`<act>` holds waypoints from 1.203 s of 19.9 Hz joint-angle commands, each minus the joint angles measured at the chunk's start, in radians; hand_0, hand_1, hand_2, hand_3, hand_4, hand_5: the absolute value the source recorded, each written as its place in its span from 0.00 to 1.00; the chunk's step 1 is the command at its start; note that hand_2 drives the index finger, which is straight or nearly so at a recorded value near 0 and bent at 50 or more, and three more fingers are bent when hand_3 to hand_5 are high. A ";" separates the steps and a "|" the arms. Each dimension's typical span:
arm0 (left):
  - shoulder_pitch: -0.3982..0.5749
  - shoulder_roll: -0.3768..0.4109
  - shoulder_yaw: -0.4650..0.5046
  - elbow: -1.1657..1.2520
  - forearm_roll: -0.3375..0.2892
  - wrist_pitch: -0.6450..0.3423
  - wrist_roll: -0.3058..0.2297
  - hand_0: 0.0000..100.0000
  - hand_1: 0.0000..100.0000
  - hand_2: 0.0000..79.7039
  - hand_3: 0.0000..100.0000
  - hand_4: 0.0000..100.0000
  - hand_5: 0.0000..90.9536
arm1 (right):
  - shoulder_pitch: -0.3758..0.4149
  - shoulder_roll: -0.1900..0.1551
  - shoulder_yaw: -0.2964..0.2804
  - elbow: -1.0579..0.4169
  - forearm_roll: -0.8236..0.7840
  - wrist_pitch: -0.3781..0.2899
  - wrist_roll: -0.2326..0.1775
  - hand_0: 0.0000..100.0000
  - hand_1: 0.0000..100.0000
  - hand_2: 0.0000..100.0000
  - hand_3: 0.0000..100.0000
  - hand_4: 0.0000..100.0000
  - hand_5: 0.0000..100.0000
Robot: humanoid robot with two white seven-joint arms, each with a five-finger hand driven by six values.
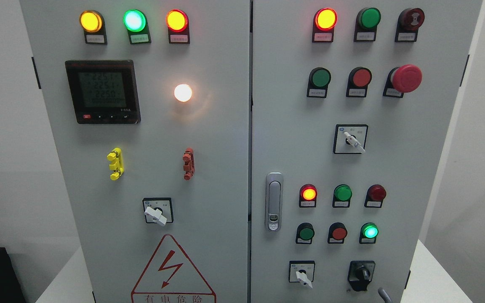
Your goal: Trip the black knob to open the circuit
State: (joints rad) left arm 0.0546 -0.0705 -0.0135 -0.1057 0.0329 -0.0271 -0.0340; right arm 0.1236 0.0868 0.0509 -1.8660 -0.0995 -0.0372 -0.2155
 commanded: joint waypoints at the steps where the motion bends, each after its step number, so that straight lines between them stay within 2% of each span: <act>1: -0.004 -0.002 0.001 0.000 0.002 -0.002 0.000 0.12 0.39 0.00 0.00 0.00 0.00 | 0.019 0.004 0.003 -0.045 -0.006 -0.010 -0.008 0.00 0.05 0.08 1.00 0.98 0.97; 4: -0.004 0.000 0.001 0.000 0.002 -0.002 0.000 0.12 0.39 0.00 0.00 0.00 0.00 | 0.063 0.004 0.009 -0.073 -0.022 -0.016 -0.008 0.00 0.05 0.06 1.00 0.91 0.91; 5: -0.002 -0.002 0.001 0.000 0.002 -0.001 0.000 0.12 0.39 0.00 0.00 0.00 0.00 | 0.074 0.004 0.010 -0.084 -0.026 -0.018 -0.008 0.00 0.05 0.05 0.94 0.82 0.82; 6: -0.004 -0.002 0.001 0.000 0.002 -0.002 0.000 0.12 0.39 0.00 0.00 0.00 0.00 | 0.085 0.004 0.012 -0.091 -0.026 -0.027 -0.007 0.00 0.05 0.05 0.92 0.78 0.77; 7: -0.004 -0.002 0.001 0.000 0.002 -0.002 0.000 0.12 0.39 0.00 0.00 0.00 0.00 | 0.097 0.004 0.014 -0.100 -0.026 -0.038 -0.007 0.00 0.05 0.05 0.77 0.63 0.59; 8: -0.002 -0.002 0.001 0.000 0.002 -0.002 0.000 0.12 0.39 0.00 0.00 0.00 0.00 | 0.111 0.002 0.014 -0.108 -0.026 -0.046 -0.002 0.00 0.04 0.05 0.63 0.50 0.48; 9: -0.002 -0.002 0.001 0.000 0.002 -0.002 0.000 0.12 0.39 0.00 0.00 0.00 0.00 | 0.123 0.002 0.015 -0.117 -0.026 -0.052 0.001 0.00 0.04 0.05 0.57 0.44 0.45; 10: -0.004 -0.002 0.001 0.000 0.002 -0.002 0.000 0.12 0.39 0.00 0.00 0.00 0.00 | 0.136 0.002 0.018 -0.125 -0.026 -0.059 0.005 0.00 0.03 0.02 0.42 0.31 0.32; 11: -0.002 0.000 0.001 0.000 0.002 -0.002 0.000 0.12 0.39 0.00 0.00 0.00 0.00 | 0.146 0.001 0.023 -0.127 -0.026 -0.067 0.010 0.00 0.04 0.00 0.34 0.22 0.24; 12: -0.002 -0.002 0.001 0.000 0.002 -0.002 0.000 0.12 0.39 0.00 0.00 0.00 0.00 | 0.155 0.001 0.029 -0.131 -0.026 -0.070 0.021 0.00 0.03 0.00 0.30 0.19 0.20; 14: -0.004 -0.002 0.001 0.000 0.002 -0.001 0.000 0.12 0.39 0.00 0.00 0.00 0.00 | 0.171 0.001 0.032 -0.134 -0.026 -0.081 0.047 0.00 0.03 0.00 0.14 0.02 0.01; 17: -0.002 -0.002 0.001 0.000 0.002 -0.002 0.000 0.12 0.39 0.00 0.00 0.00 0.00 | 0.172 -0.001 0.032 -0.133 -0.026 -0.087 0.054 0.00 0.02 0.00 0.04 0.00 0.00; 24: -0.002 -0.002 0.001 0.000 0.002 -0.002 0.000 0.12 0.39 0.00 0.00 0.00 0.00 | 0.172 -0.004 0.030 -0.130 -0.026 -0.087 0.059 0.00 0.01 0.00 0.00 0.00 0.00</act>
State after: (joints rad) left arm 0.0546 -0.0705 -0.0135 -0.1057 0.0329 -0.0271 -0.0340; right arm 0.2986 0.0850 0.0792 -1.9720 -0.1237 -0.1092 -0.1639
